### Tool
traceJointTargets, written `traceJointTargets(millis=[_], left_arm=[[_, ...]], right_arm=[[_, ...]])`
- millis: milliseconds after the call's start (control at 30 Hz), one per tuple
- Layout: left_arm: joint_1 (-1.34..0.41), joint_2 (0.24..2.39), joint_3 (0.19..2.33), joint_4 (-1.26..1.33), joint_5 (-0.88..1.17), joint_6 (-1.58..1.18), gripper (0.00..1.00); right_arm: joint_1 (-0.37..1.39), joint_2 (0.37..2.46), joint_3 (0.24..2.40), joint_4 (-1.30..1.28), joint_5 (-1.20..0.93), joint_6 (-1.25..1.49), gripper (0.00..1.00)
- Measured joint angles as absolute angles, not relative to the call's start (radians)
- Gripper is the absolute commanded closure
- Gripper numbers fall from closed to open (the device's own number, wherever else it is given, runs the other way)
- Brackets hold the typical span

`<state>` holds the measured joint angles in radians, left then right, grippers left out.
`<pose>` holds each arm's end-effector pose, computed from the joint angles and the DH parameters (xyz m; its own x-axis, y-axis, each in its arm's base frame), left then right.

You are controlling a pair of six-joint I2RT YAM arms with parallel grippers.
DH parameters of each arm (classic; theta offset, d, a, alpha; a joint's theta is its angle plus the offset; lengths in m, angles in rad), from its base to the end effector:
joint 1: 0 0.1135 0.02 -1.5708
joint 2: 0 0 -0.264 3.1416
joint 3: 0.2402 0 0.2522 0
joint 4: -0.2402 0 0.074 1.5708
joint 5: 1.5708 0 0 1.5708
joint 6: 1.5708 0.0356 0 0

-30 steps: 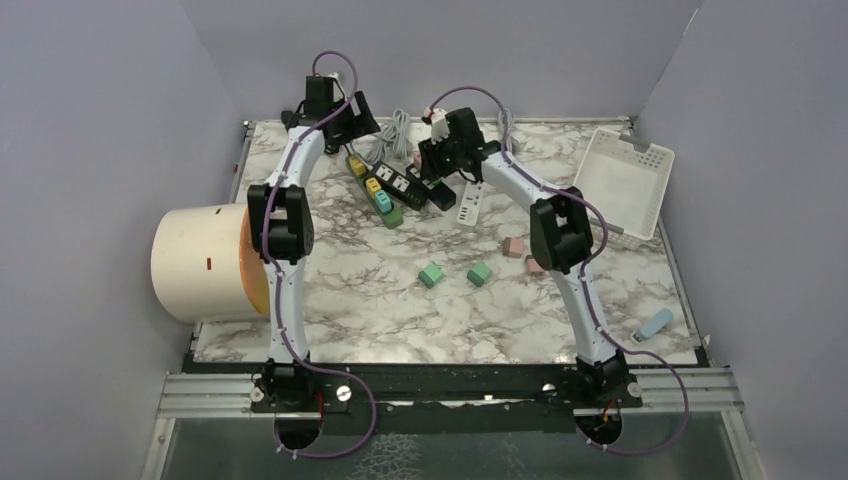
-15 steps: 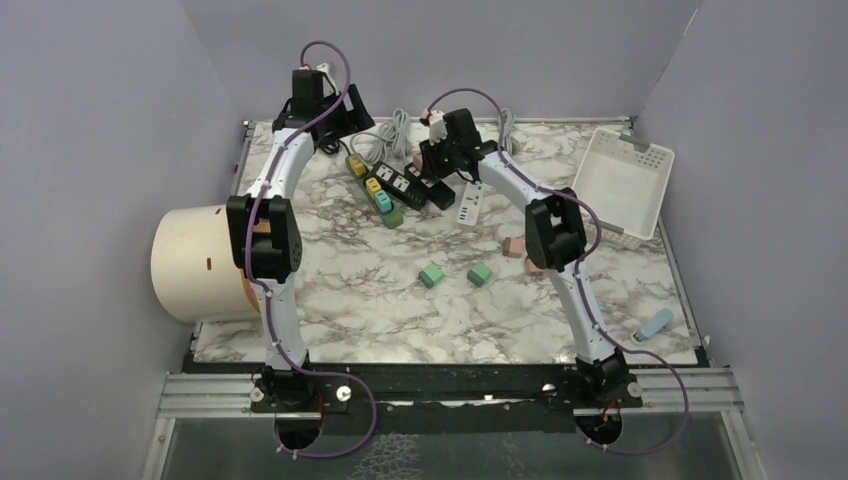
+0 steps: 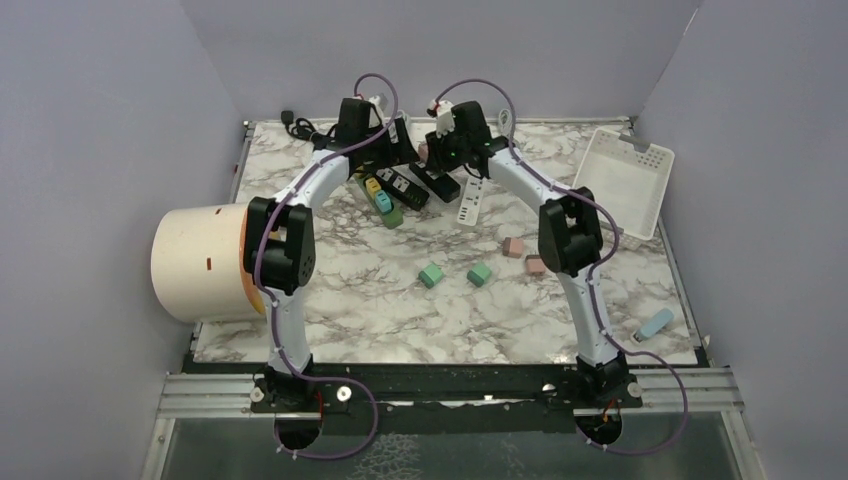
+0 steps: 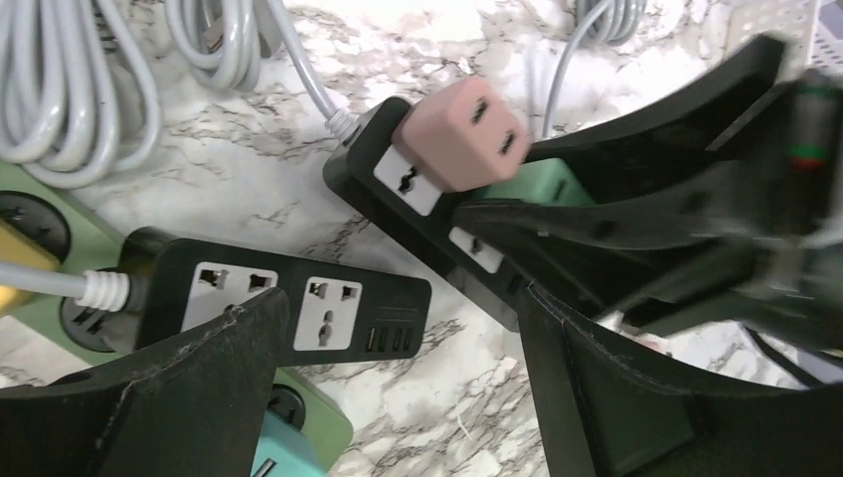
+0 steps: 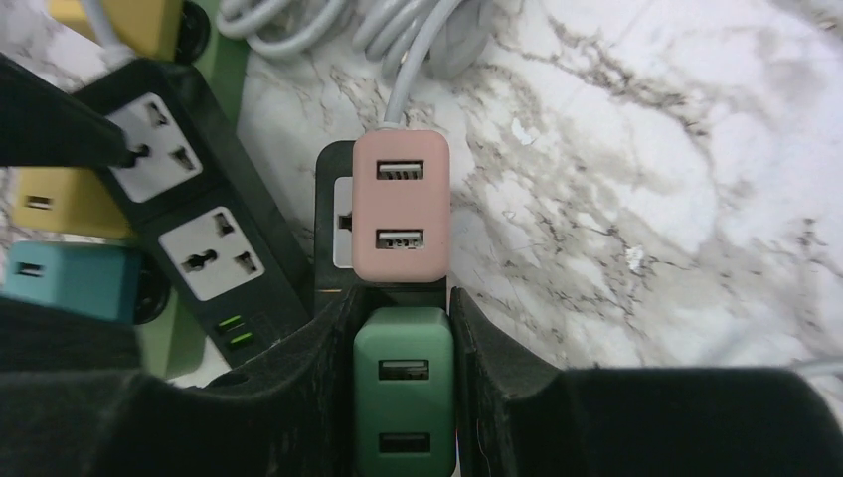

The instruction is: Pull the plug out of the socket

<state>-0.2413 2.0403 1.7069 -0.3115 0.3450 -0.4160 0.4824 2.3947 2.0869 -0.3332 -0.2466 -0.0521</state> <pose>0.4598 -0.1256 0.2608 -0.7309 -0.2118 -0.6489 0.2099 0.8348 -0.5089 0.4853 0.2639 0.2109 -0.4966 -0.3170 -0.8080 -0.6499 0.7528 0.1040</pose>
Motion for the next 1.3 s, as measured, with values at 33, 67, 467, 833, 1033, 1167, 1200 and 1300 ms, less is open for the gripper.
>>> traceJointTargets(millis=[33, 67, 467, 833, 1033, 1167, 1200, 1300], left_arm=[[-0.244, 2.038, 1.695, -0.299, 0.356, -0.425, 0.12], [-0.244, 2.033, 1.681, -0.284, 0.365, -0.432, 0.12], [-0.237, 1.971, 1.541, -0.093, 0.481, -0.54, 0.08], [-0.237, 1.97, 1.467, 0.094, 0.596, -0.696, 0.08], [-0.237, 1.97, 1.43, 0.105, 0.595, -0.727, 0.11], [-0.236, 1.968, 1.417, 0.118, 0.595, -0.761, 0.11], [-0.237, 1.967, 1.414, 0.126, 0.595, -0.768, 0.11], [-0.237, 1.966, 1.398, 0.159, 0.595, -0.808, 0.12]], right_arm=[[0.482, 2.371, 2.078, -0.332, -0.244, -0.05, 0.99], [0.482, 2.344, 2.068, -0.329, -0.244, -0.046, 0.99], [0.477, 2.159, 1.94, -0.253, -0.261, 0.03, 0.99], [0.477, 2.137, 1.843, -0.229, -0.282, 0.06, 0.99], [0.477, 2.097, 1.831, -0.211, -0.281, 0.076, 0.99], [0.477, 2.083, 1.829, -0.196, -0.282, 0.085, 0.99], [0.477, 2.083, 1.829, -0.194, -0.284, 0.089, 0.99], [0.477, 2.082, 1.823, -0.189, -0.296, 0.098, 0.99]])
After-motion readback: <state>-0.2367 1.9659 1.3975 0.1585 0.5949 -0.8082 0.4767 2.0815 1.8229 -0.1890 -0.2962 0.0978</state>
